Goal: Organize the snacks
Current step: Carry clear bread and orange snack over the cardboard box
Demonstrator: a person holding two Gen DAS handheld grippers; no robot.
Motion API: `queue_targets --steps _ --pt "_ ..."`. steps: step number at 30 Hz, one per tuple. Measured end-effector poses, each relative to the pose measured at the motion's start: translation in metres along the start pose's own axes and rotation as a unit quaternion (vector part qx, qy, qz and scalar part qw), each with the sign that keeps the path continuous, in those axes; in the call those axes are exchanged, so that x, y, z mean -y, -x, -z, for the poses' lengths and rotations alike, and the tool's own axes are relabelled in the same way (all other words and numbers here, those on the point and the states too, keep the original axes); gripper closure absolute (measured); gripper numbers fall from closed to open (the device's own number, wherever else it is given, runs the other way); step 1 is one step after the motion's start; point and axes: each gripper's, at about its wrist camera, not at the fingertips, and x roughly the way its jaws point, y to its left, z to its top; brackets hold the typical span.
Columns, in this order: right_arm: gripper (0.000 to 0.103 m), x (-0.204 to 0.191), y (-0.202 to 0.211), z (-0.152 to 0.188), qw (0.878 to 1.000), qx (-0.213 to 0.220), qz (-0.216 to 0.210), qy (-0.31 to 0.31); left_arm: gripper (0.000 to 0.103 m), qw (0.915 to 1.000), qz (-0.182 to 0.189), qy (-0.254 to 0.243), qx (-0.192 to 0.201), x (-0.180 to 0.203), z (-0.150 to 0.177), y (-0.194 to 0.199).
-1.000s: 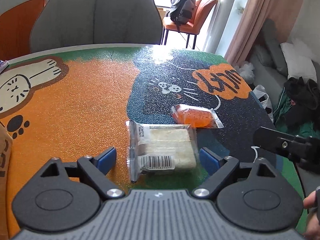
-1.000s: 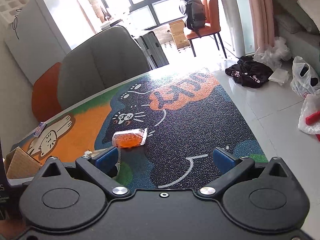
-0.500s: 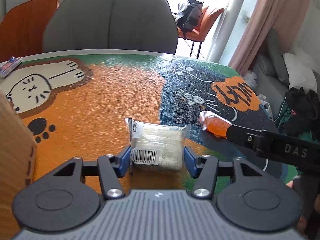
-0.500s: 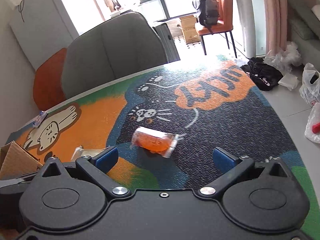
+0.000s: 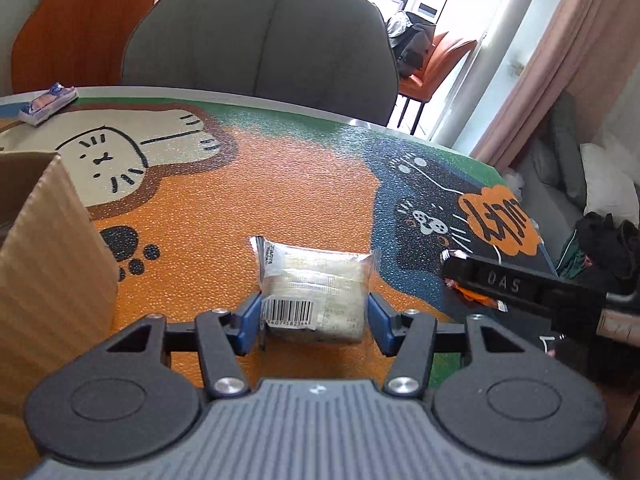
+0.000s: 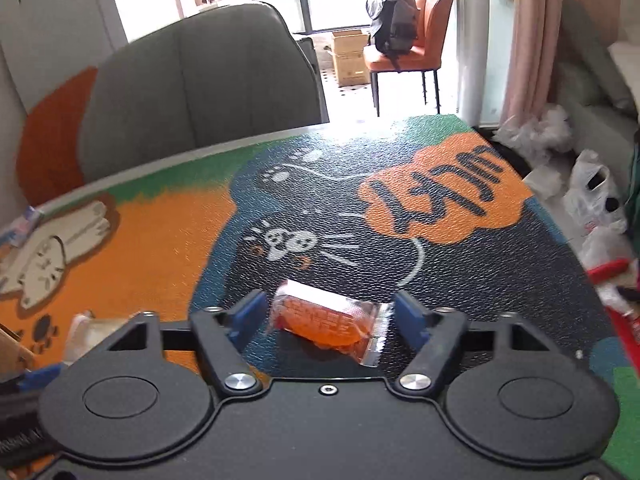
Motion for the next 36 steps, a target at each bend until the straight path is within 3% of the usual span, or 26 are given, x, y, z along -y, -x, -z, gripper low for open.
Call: queue_targets --steps 4,16,21,36 --pt "0.055 0.002 0.015 0.003 1.0 -0.017 -0.01 -0.001 0.049 0.9999 0.012 0.003 -0.011 -0.003 -0.002 0.006" --pt "0.058 -0.021 0.076 0.007 0.999 0.0 -0.044 0.003 0.049 0.9991 0.04 -0.006 0.011 -0.006 -0.015 0.071" --pt "0.058 -0.043 0.105 -0.004 0.996 0.015 -0.087 0.012 0.049 0.9986 0.044 -0.019 0.024 -0.011 -0.023 0.107" --pt "0.058 -0.124 0.134 -0.016 0.983 0.039 -0.167 0.064 0.048 0.9983 -0.023 0.018 0.051 -0.088 -0.036 0.162"
